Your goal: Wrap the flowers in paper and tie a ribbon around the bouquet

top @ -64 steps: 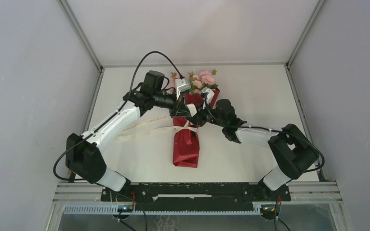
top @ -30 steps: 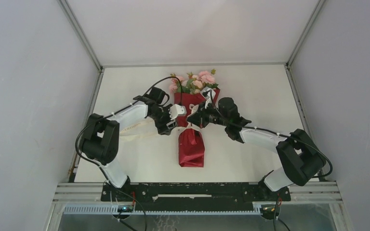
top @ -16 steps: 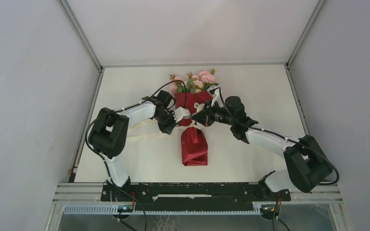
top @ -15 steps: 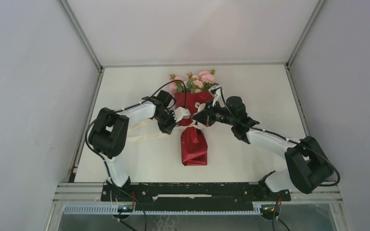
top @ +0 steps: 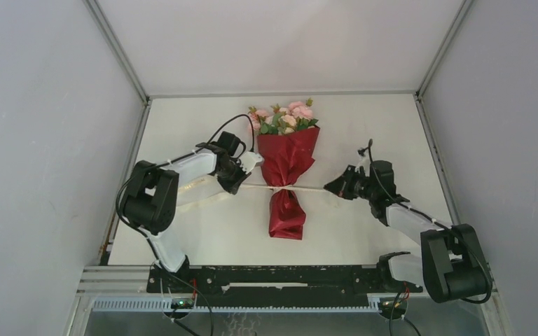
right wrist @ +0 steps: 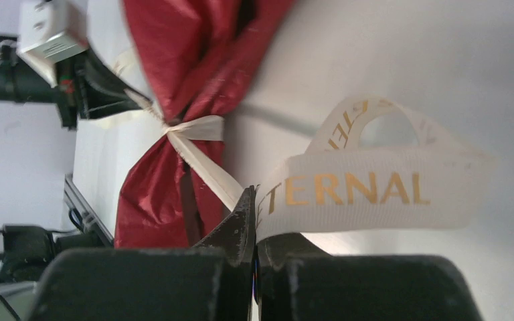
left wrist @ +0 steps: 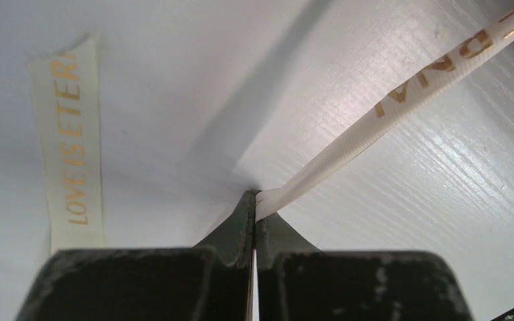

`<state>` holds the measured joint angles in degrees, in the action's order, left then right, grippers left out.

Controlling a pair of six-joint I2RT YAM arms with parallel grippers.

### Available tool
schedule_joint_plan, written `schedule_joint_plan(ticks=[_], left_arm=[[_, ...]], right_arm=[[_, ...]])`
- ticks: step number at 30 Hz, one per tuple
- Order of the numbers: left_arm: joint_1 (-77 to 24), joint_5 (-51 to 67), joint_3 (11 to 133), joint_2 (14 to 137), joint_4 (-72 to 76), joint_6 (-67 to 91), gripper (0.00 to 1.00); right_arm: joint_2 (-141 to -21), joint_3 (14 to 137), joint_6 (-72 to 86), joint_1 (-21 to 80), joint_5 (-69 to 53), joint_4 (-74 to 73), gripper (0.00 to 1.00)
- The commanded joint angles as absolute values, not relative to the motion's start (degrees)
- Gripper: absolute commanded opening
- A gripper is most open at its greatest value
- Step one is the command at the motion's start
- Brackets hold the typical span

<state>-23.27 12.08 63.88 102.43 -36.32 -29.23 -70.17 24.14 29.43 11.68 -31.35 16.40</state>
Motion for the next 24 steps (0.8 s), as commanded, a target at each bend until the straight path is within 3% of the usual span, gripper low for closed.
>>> schedule_joint_plan(ticks=[1,5,13,19,22,23,24], left_arm=[[-20.4,6.2,62.1,99.4,-38.3,-28.3,0.0],[-18.3,3.1,60.6,98.3,-37.9,-29.7,0.0],[-14.1,1.4,58.4,96.9,-37.0,-31.1,0.0],[-13.5,3.7,58.9,96.3,-37.3,-31.4,0.0],[-13.7,12.5,61.5,95.1,-40.4,-32.5,0.0],[-14.0,16.6,62.8,94.5,-42.3,-33.4,0.04],[-14.5,20.3,64.2,93.6,-44.4,-34.5,0.22]], right_arm=[[-68.3,20.4,32.7,2.4,-32.2,15.5,0.0],[-68.1,18.3,32.8,-4.3,-32.4,13.0,0.0],[-68.6,17.8,32.5,-8.0,-32.5,11.2,0.0],[-64.1,21.1,29.2,1.4,-27.0,6.3,0.0],[-63.2,23.4,28.6,9.3,-27.0,6.9,0.0],[-63.5,24.5,28.3,12.1,-27.9,7.5,0.0],[-64.0,25.8,28.1,14.7,-28.7,8.1,0.0]])
